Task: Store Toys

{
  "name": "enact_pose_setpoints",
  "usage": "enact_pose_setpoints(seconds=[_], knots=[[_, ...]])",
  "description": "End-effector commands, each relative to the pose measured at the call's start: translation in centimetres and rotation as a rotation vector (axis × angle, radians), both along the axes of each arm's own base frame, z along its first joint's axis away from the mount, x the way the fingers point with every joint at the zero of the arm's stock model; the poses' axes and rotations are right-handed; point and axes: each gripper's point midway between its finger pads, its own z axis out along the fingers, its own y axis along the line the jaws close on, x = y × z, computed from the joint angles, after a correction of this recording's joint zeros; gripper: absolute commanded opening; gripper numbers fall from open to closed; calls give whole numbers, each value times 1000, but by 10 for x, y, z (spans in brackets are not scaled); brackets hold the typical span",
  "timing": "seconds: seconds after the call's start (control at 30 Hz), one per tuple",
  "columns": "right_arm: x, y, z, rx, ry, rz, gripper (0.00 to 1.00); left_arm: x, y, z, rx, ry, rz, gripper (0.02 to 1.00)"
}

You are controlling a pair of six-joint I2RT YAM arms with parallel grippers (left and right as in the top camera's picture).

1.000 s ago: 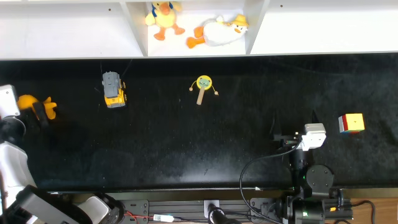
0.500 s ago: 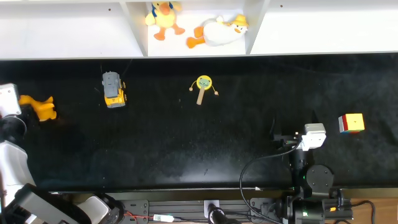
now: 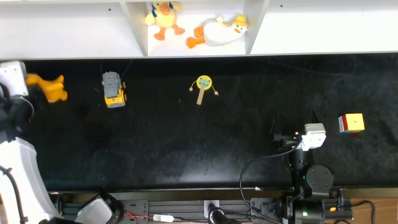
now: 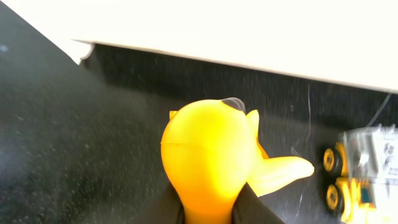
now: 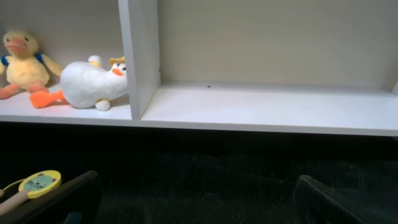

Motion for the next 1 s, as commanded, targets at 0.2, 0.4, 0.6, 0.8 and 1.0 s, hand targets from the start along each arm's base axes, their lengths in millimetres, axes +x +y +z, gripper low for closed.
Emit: enact_pose_setpoints(seconds=[0.2,0.4,0.6,0.8,1.0], knots=[[0,-1,-4,5,1,-3,996,28,2,69,63,-137,94,167],[0,-1,-4,5,2,-4,996,58,6,73,80,-106,119,165],[0,-1,-4,5,1,-4,996,82,21,62,65,-50,151,163],[0,-1,-4,5,1,-4,996,106,27,56,55,-38,142,154],[0,-1,-4,5,1,-4,998,122,23,48,52,-30,121,152]])
